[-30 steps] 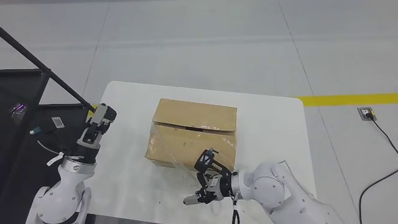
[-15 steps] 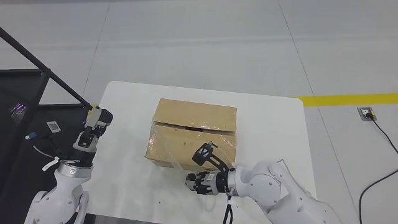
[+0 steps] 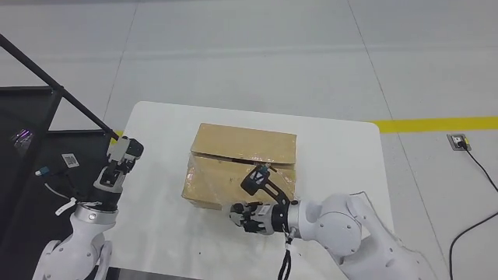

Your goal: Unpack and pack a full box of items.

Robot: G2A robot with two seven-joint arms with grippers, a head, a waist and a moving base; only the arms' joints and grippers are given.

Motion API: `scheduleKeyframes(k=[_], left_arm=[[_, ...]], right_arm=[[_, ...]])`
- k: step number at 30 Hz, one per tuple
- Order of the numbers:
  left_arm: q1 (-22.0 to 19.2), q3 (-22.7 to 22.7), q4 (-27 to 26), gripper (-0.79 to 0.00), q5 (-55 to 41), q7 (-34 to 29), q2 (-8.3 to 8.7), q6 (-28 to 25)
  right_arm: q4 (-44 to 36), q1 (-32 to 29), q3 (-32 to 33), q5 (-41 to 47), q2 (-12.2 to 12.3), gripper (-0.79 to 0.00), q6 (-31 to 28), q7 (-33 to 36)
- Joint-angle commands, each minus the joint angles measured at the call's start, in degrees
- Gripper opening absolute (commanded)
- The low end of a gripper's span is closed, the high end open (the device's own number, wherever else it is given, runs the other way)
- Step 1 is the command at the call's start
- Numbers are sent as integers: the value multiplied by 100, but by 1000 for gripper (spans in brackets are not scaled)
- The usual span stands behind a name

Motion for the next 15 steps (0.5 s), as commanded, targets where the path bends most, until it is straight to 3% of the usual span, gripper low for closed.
scheduleKeyframes(k=[1, 9, 15], left_arm=[[14, -14, 20, 0, -22, -21, 0, -13], [79, 5, 87, 0, -222, -588, 24, -30], [-50, 135, 434, 0, -314, -805, 28, 120]], right_arm=[[56, 106, 22, 222, -10, -785, -183, 62], [421, 458, 67, 943, -65, -785, -717, 21], [774, 668, 71, 1369, -110, -785, -1073, -129]])
